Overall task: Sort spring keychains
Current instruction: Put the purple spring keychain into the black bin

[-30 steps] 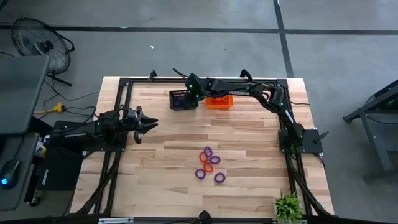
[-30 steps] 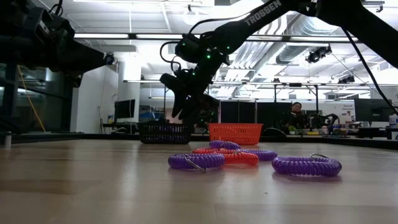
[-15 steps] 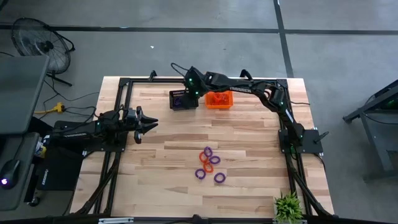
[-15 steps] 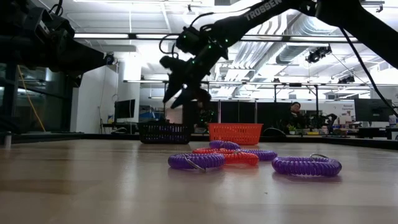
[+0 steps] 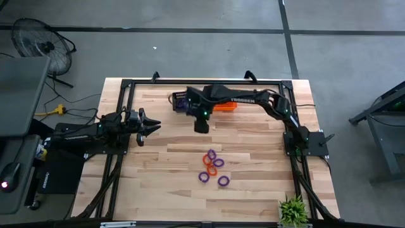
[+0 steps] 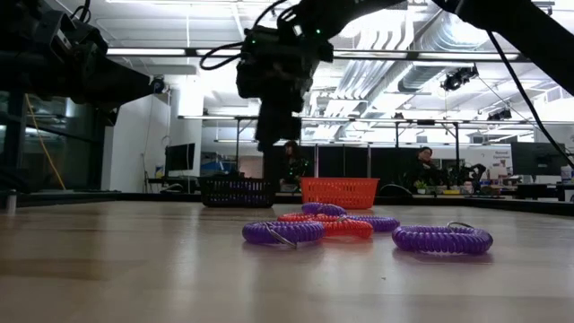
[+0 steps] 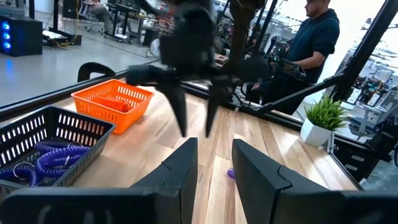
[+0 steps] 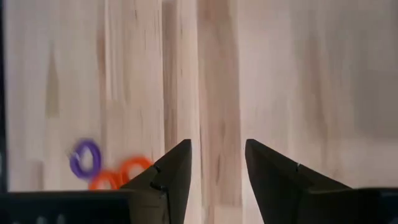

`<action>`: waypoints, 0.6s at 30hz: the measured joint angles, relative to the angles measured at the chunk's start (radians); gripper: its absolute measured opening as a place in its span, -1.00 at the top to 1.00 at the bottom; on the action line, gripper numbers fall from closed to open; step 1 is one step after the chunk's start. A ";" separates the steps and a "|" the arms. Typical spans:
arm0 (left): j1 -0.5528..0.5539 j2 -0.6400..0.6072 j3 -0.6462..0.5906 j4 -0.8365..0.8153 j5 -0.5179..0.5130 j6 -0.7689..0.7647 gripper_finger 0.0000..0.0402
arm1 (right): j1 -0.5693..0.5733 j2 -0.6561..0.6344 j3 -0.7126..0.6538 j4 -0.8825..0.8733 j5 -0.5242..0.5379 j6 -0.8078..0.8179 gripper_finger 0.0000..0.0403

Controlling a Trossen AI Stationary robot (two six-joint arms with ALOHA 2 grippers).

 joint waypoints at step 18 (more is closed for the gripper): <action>0.000 0.000 0.000 0.000 0.000 0.000 0.51 | 0.203 0.000 -0.005 -0.249 0.285 -0.288 0.30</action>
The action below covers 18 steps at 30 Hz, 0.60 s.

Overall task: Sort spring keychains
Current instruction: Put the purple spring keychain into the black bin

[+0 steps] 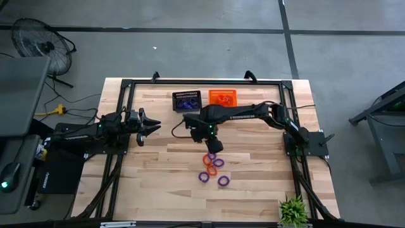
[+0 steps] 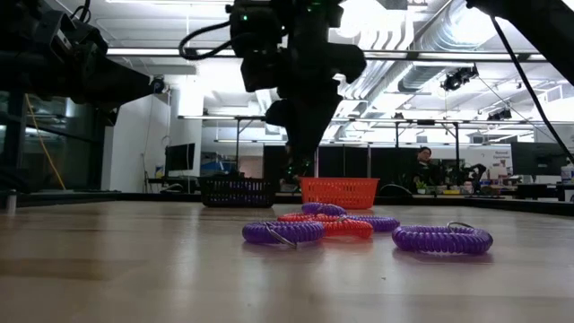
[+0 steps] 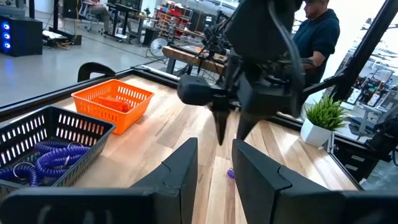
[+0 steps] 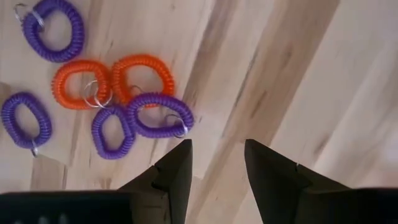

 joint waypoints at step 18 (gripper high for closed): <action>0.000 0.000 0.000 0.000 0.000 0.000 0.51 | 0.025 -0.053 -0.279 0.024 -0.016 0.699 0.30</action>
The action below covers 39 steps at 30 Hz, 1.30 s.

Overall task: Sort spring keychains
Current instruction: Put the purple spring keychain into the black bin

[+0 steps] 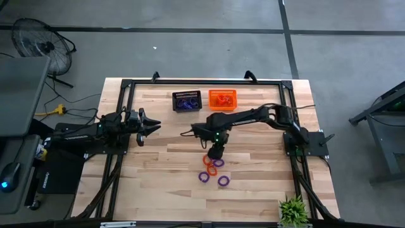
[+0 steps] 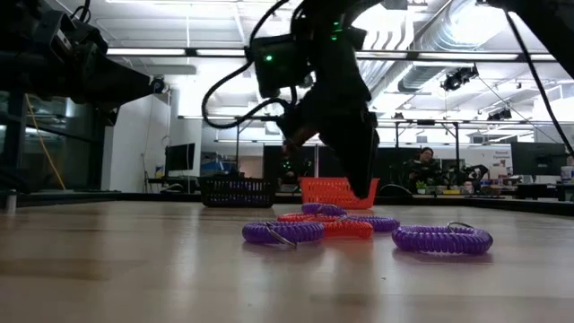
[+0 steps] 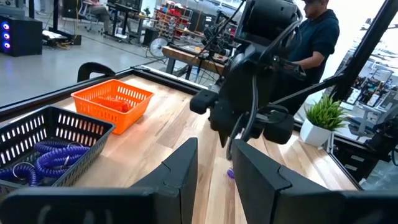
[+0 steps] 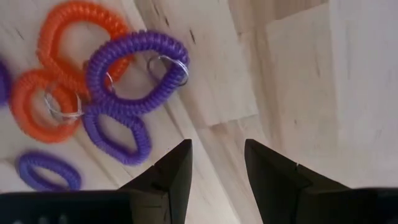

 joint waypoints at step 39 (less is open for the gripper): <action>0.000 0.000 0.000 0.000 0.000 0.000 0.51 | 0.094 -0.267 -0.494 0.740 0.119 0.634 0.30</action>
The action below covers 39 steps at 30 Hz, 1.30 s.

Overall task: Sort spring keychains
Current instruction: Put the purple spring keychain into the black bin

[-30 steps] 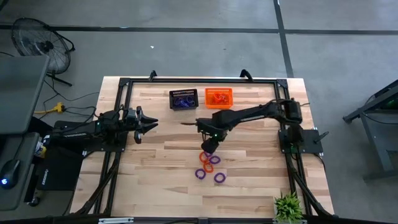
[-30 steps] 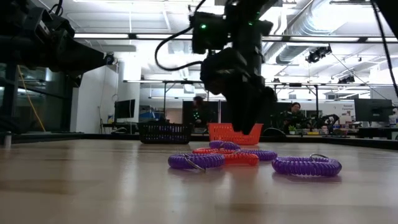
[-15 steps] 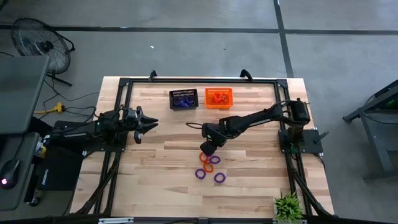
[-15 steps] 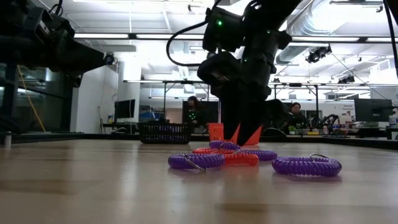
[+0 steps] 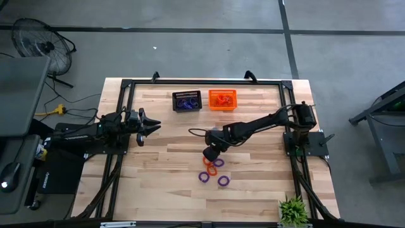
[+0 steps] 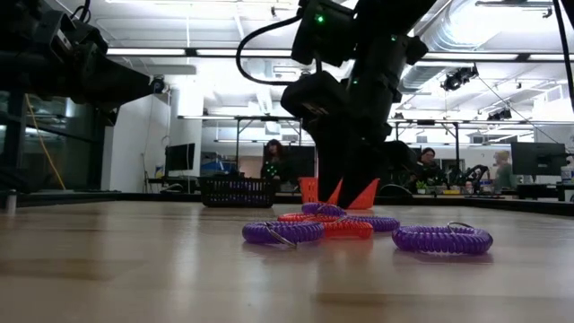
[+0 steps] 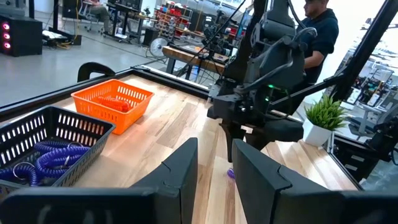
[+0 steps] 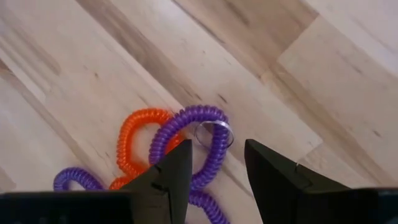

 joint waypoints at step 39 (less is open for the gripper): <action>0.000 0.000 0.000 0.000 0.000 0.000 0.51 | 0.041 0.106 0.002 0.000 0.191 -0.324 0.32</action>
